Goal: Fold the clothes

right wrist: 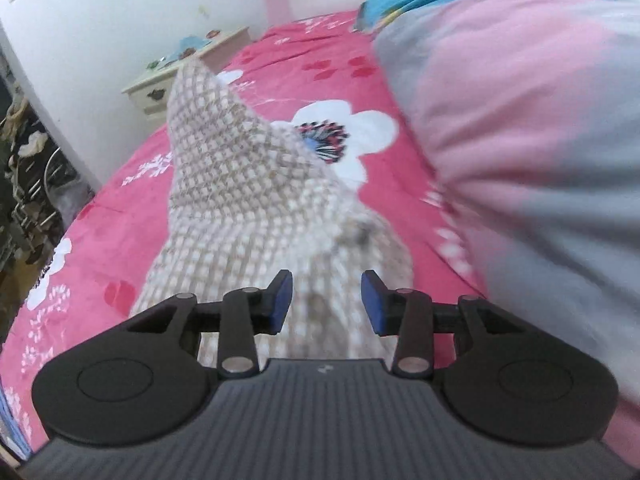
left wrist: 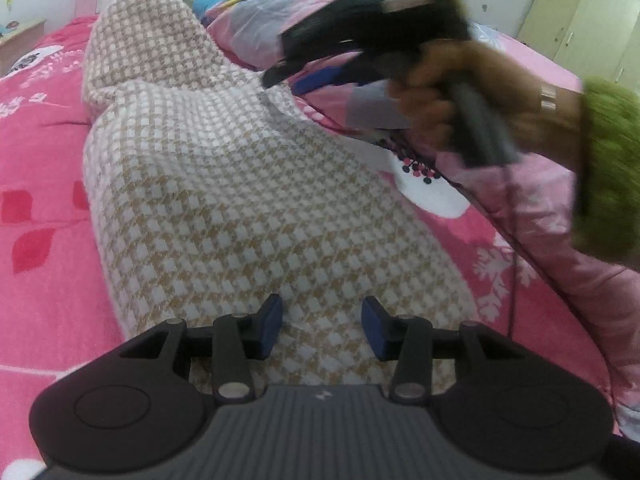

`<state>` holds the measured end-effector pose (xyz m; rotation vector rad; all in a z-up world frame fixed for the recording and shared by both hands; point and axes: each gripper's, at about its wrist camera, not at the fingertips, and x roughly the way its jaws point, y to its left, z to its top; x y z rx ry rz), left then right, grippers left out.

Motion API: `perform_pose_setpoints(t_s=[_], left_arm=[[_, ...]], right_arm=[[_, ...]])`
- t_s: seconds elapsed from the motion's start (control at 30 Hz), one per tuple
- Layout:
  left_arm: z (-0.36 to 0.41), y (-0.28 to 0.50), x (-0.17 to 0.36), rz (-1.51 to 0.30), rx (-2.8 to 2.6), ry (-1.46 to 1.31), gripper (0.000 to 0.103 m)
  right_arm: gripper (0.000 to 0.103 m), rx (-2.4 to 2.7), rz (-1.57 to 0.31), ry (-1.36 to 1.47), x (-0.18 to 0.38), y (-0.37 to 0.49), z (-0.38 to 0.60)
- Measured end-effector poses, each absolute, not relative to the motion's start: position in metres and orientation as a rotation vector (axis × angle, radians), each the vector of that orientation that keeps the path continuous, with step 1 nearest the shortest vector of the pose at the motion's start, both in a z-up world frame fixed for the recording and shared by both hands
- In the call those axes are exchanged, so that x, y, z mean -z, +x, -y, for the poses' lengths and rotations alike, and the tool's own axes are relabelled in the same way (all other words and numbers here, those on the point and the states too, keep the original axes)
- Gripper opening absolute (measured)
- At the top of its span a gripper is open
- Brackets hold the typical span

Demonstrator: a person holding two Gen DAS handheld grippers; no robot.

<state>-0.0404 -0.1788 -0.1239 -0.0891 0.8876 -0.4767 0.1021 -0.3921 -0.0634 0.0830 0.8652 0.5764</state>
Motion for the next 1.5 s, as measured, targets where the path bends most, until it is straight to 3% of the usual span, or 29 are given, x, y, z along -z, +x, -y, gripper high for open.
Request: perform_pose_setpoints(t_s=[0.2, 0.27, 0.3, 0.33, 0.43, 0.57, 0.7, 0.93, 1.03, 1.23, 1.33, 1.5], left_arm=[[0.174, -0.038, 0.127, -0.891, 0.488, -0.116, 0.044], [0.173, -0.038, 0.127, -0.891, 0.490, -0.120, 0.044], [0.173, -0.038, 0.127, -0.893, 0.491, -0.121, 0.044], [0.173, -0.038, 0.126, -0.894, 0.492, -0.123, 0.044], [0.172, -0.038, 0.128, -0.893, 0.499, -0.131, 0.044], [0.175, -0.039, 0.129, -0.887, 0.504, -0.106, 0.045], [0.174, -0.041, 0.131, -0.876, 0.495, -0.116, 0.046], [0.170, -0.052, 0.112, -0.771, 0.413, -0.135, 0.042], [0.166, -0.053, 0.115, -0.751, 0.376, -0.116, 0.042], [0.163, -0.058, 0.140, -0.775, 0.338, -0.158, 0.040], [0.163, -0.060, 0.146, -0.768, 0.331, -0.193, 0.040], [0.157, -0.065, 0.150, -0.756, 0.343, -0.238, 0.040]], right_arm=[[0.032, -0.588, -0.854, 0.088, 0.088, 0.132, 0.372], [0.022, -0.592, -0.850, 0.089, 0.096, 0.143, 0.365], [0.011, -0.594, -0.849, 0.090, 0.100, 0.148, 0.361], [0.010, -0.596, -0.847, 0.091, 0.104, 0.153, 0.358], [0.009, -0.584, -0.800, 0.178, 0.104, 0.155, 0.372], [0.010, -0.540, -0.898, 0.269, 0.134, 0.170, 0.390], [0.016, -0.553, -0.815, 0.176, 0.100, 0.154, 0.384], [0.016, -0.658, -0.642, 0.082, 0.055, 0.146, 0.348], [0.028, -0.746, -0.581, 0.010, 0.038, 0.155, 0.310], [0.022, -0.923, -0.524, -0.099, 0.021, 0.180, 0.232], [0.014, -0.836, -0.549, -0.134, 0.037, 0.221, 0.206], [0.015, -0.576, -0.792, -0.119, 0.116, 0.309, 0.190]])
